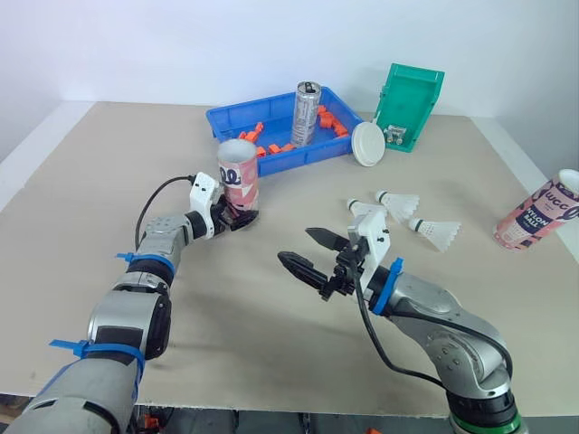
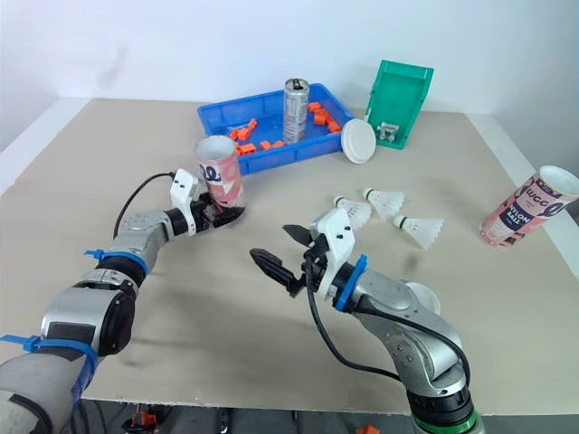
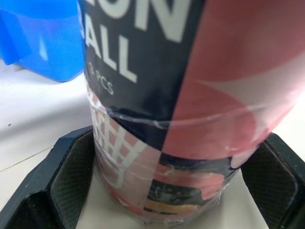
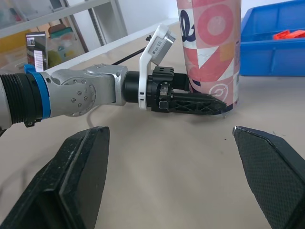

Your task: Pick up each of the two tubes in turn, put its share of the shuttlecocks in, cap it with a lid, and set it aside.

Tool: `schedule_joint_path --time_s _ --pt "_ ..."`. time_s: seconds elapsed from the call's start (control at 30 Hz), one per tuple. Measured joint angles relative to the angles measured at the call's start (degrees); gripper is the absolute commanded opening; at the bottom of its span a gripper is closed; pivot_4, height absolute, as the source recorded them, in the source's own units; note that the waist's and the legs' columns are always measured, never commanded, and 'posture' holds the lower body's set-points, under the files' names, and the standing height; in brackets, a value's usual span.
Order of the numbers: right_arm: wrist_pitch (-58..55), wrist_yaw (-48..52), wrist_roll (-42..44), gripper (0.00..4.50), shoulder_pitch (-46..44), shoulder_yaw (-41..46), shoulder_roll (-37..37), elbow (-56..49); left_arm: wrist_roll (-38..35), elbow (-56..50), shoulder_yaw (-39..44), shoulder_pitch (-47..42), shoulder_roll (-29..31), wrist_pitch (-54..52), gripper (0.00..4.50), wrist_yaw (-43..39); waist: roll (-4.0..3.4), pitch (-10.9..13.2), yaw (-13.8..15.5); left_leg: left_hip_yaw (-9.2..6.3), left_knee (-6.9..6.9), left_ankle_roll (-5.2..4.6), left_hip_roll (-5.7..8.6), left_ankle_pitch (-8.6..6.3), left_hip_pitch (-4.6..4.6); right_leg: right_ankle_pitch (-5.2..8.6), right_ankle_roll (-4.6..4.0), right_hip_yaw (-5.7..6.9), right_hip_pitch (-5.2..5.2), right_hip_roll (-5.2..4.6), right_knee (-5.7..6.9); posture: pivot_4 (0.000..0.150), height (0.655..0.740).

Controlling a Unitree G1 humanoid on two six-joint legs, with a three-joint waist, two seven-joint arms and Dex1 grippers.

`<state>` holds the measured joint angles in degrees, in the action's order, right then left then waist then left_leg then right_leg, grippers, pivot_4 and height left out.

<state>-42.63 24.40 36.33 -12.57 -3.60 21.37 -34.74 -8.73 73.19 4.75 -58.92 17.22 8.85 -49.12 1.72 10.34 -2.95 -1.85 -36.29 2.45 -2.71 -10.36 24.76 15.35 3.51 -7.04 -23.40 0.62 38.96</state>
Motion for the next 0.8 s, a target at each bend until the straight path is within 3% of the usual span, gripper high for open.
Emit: schedule_joint_path --time_s 0.17,0.2,0.57,0.8 --pt "-0.5 -1.1 0.5 4.50 0.3 0.4 0.5 -0.4 0.8 0.5 0.9 -0.6 -1.0 0.2 3.01 1.1 0.00 0.0 0.1 0.00 0.00 0.00 0.00 0.00 0.00 0.00 0.00 0.00 0.00 0.00 0.00 0.150 0.7400" --pt "-0.5 -1.2 0.5 4.50 0.3 0.7 0.7 -0.5 0.9 0.5 1.0 -0.6 -1.1 0.3 2.92 1.2 0.00 0.0 0.1 0.00 0.00 0.00 0.00 0.00 0.00 0.00 0.00 0.00 0.00 0.00 0.00 0.150 0.7400" --pt "-0.9 -3.3 -1.5 4.50 0.4 2.9 3.5 -0.2 1.7 0.4 1.7 -0.2 -0.9 0.9 2.83 -1.7 0.00 0.0 0.1 0.00 0.00 0.00 0.00 0.00 0.01 0.00 0.00 0.00 -0.01 0.00 0.00 0.150 0.7400" --pt "-0.9 -8.5 -8.3 4.50 3.5 8.2 5.1 5.8 4.9 -7.9 -3.9 2.9 7.0 1.4 2.83 -16.9 0.00 0.0 0.1 0.01 0.11 0.00 -0.02 0.00 -0.01 0.01 -0.14 -0.01 -0.05 0.01 0.00 0.150 0.7400"
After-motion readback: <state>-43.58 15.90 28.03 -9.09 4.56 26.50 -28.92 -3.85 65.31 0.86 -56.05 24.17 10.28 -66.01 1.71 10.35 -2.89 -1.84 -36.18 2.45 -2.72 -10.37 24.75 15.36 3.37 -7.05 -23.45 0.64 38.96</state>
